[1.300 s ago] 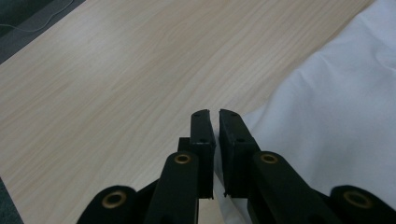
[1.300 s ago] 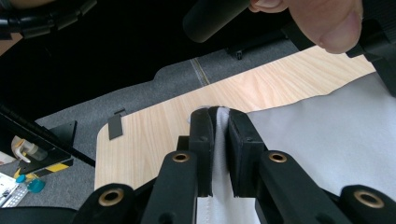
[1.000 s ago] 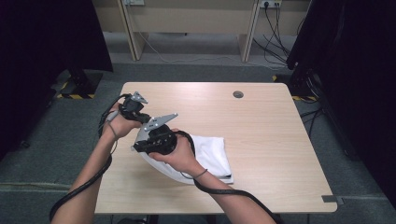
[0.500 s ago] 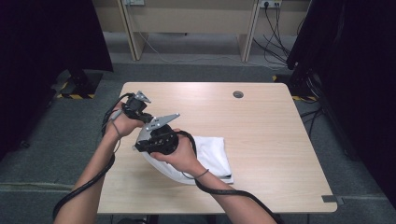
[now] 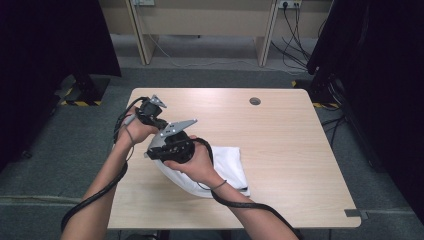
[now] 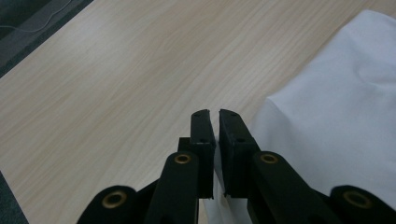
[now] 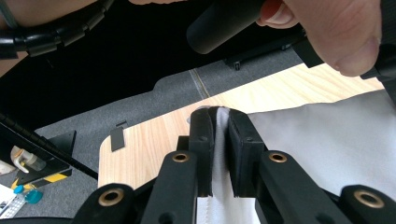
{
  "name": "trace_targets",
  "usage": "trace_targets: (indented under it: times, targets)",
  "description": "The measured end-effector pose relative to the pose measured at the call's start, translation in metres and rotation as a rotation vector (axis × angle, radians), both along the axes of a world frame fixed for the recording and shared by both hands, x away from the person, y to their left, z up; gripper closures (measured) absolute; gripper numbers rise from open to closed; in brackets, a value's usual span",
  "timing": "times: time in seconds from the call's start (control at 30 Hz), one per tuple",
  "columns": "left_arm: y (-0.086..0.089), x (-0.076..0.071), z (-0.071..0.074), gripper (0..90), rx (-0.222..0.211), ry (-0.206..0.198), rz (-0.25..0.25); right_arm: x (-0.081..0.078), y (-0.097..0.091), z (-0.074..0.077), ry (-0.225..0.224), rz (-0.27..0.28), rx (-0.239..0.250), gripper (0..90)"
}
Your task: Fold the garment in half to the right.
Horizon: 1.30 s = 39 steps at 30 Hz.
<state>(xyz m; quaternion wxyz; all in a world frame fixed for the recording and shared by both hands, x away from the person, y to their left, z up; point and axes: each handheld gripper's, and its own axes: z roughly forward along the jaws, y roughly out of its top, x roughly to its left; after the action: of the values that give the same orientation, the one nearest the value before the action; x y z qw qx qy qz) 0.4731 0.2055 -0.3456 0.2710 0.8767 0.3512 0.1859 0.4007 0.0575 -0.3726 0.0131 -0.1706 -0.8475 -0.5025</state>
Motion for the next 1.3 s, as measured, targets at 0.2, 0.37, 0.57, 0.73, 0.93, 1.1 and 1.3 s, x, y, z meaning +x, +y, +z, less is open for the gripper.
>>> trace_targets:
  times: [0.2, 0.37, 0.57, 0.73, 0.93, 1.1, 1.3]
  targets:
    - [-0.004, 0.002, 0.001, 84.0, 0.007, 0.008, -0.001, 0.0, -0.006, 0.001, -0.002, -0.005, 0.003, 82.0]
    - [-0.009, 0.003, 0.002, 84.1, 0.007, 0.006, -0.005, 0.0, -0.01, 0.001, -0.007, -0.009, 0.0, 81.9]
    - [-0.016, 0.005, 0.006, 84.1, 0.01, 0.008, -0.009, 0.0, -0.016, 0.004, -0.014, -0.016, 0.008, 81.9]
    - [-0.022, 0.006, 0.008, 84.1, 0.012, 0.006, -0.017, 0.0, -0.025, 0.006, -0.019, -0.024, 0.011, 81.9]
    - [-0.032, 0.007, 0.011, 84.2, 0.01, 0.006, -0.035, 0.001, -0.036, 0.008, -0.027, -0.034, 0.014, 81.9]
    - [-0.045, 0.01, 0.015, 84.2, 0.01, 0.004, -0.046, 0.002, -0.044, 0.009, -0.022, -0.047, 0.022, 81.9]
    - [-0.049, 0.011, 0.016, 84.0, 0.014, 0.008, -0.048, 0.001, -0.053, 0.009, -0.025, -0.054, 0.026, 81.9]
